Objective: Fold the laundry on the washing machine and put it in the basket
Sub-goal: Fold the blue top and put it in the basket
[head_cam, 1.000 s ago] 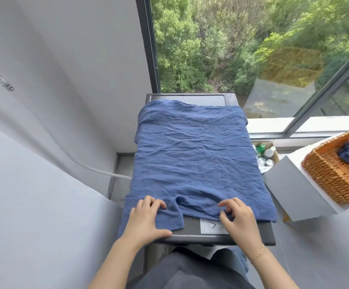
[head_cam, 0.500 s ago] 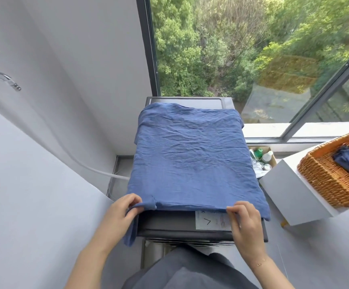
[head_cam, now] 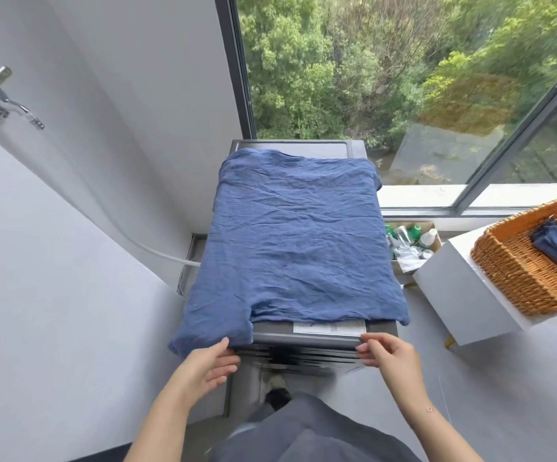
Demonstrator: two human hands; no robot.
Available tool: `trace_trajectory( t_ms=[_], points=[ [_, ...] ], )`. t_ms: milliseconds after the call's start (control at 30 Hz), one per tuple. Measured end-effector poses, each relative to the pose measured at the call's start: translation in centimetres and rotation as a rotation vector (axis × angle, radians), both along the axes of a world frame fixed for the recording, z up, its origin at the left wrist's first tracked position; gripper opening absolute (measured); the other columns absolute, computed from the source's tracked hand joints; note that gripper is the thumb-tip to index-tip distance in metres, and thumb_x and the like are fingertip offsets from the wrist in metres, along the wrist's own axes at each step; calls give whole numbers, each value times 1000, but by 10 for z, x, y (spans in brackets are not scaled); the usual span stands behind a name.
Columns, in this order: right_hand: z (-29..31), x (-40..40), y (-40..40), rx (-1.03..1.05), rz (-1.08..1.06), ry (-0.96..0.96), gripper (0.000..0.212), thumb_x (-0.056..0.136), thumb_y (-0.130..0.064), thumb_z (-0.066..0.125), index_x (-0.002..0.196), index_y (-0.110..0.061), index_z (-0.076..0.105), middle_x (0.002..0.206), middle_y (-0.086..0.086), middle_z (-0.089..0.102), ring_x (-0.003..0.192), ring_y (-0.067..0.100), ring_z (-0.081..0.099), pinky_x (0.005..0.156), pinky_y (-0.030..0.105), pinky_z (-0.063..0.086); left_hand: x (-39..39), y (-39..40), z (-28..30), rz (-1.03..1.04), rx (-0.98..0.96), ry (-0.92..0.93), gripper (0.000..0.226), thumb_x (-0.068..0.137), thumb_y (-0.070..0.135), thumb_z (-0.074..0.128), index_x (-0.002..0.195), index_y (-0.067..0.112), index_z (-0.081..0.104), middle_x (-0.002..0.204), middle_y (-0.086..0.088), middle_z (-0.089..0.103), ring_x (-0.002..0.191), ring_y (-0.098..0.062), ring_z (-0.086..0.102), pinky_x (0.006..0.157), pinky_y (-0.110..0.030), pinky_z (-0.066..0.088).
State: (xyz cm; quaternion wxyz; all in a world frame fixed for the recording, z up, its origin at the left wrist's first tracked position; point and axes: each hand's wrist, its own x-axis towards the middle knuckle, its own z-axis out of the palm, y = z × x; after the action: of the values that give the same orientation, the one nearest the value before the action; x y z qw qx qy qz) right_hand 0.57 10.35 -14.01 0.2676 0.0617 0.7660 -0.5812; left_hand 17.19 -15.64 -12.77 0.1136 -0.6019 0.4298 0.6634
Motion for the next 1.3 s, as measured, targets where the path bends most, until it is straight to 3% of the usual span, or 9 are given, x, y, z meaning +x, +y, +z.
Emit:
trace_trajectory(
  t_ms=[167,400,500,633,767,900,1000,1133,1300],
  points=[
    [15,-8,-12,-455,-303,-488,16,96,-8,49,99,5,58,97,22,69,84,28,71,67,24,59,-6,14,-14,438,240,199,54,85,55,60,99,3,59,95,-9,60,80,-17,57,65,-27,45],
    [23,-34,-37,-498,-473,-515,12,97,-20,53,89,-11,53,89,9,62,75,15,63,47,17,53,-13,5,-25,670,3,145,43,83,47,68,105,14,52,76,1,50,64,-9,44,55,-20,38],
    [22,-44,-39,-456,-553,-431,17,95,-15,57,79,-11,51,75,6,54,47,7,59,40,14,47,-14,10,-29,723,-142,106,44,84,39,71,114,11,55,84,1,56,70,-14,51,58,-25,45],
    [21,-43,-37,-313,-536,-236,23,94,-8,53,74,-14,45,72,4,50,46,9,53,40,14,44,-22,12,-23,771,-351,4,52,92,23,63,134,-3,46,130,-10,54,107,-30,55,95,-41,46],
    [20,-40,-33,-360,-585,-205,24,92,1,52,72,-12,47,75,3,52,60,16,52,46,14,51,-27,3,-10,800,-398,74,40,96,16,53,132,1,48,126,-7,56,109,-28,56,94,-39,43],
    [13,-44,-31,-356,-641,-152,32,91,-3,56,66,-14,40,58,3,55,42,7,56,41,17,49,-36,-17,9,751,-567,173,33,92,5,49,125,-1,46,122,-15,56,115,-35,56,99,-44,44],
    [12,-51,-35,-326,-703,-73,38,89,-4,61,65,-17,33,45,2,47,31,4,46,36,16,43,-54,-29,30,751,-634,292,44,88,3,54,129,-1,40,125,-17,55,106,-30,61,84,-39,53],
    [23,-68,-52,-289,-760,100,45,88,-2,63,71,-21,26,65,1,32,28,2,34,31,16,32,-87,-57,43,747,-669,419,64,88,3,57,143,12,26,133,-12,48,97,-19,57,66,-26,49],
    [37,-98,-77,-226,-744,202,40,88,3,61,79,-23,31,70,-1,33,28,2,33,31,16,30,-127,-99,49,645,-671,479,76,86,11,62,148,22,18,122,0,50,95,-17,59,94,-38,50]
  ],
)
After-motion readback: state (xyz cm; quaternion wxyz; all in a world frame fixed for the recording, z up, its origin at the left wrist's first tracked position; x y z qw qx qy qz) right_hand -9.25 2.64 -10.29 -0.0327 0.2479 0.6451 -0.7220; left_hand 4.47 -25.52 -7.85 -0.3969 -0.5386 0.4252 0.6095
